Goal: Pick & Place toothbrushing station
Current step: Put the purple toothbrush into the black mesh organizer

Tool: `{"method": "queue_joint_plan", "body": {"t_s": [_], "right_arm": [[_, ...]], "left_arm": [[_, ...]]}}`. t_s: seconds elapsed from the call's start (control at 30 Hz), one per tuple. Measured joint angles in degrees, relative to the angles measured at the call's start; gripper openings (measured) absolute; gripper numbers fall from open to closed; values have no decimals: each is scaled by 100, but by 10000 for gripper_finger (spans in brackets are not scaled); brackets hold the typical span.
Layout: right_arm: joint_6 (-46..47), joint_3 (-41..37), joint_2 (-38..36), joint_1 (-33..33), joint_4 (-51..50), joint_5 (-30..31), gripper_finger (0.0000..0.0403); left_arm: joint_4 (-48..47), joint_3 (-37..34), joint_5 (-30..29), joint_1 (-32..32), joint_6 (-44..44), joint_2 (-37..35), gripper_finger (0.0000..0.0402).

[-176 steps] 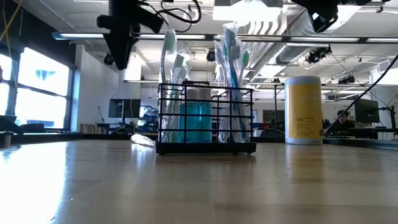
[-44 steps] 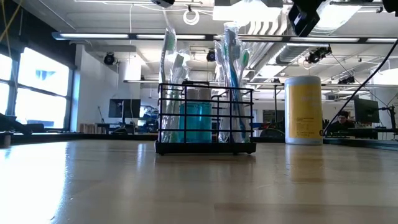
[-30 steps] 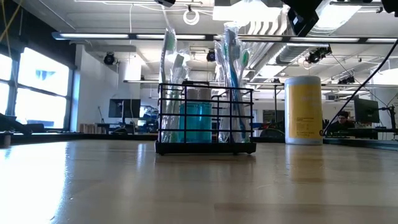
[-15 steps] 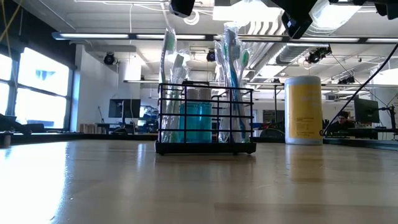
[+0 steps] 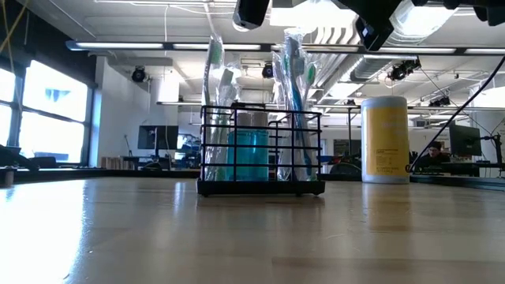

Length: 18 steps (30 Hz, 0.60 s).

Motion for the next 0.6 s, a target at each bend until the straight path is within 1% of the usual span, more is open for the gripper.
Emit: {"method": "queue_joint_plan", "body": {"t_s": [0.1,0.2,0.3,0.47,0.5,0.6], "right_arm": [[-9,0,0,-51,-50,-97,263],[-11,0,0,-102,-100,-99,218],[-22,0,0,-159,-157,-128,157],[-367,0,0,-169,-139,-352,33],[-443,0,0,-169,-148,-402,18],[-466,0,0,-169,-202,-376,10]], "left_arm": [[6,0,-17,27,-26,0,0],[-1,0,-27,28,-28,0,0],[-32,-3,-49,23,-44,0,0],[-113,-9,-46,27,-176,0,0],[-178,-9,-36,23,-268,0,0],[-319,-9,-27,25,-482,0,0]]}}
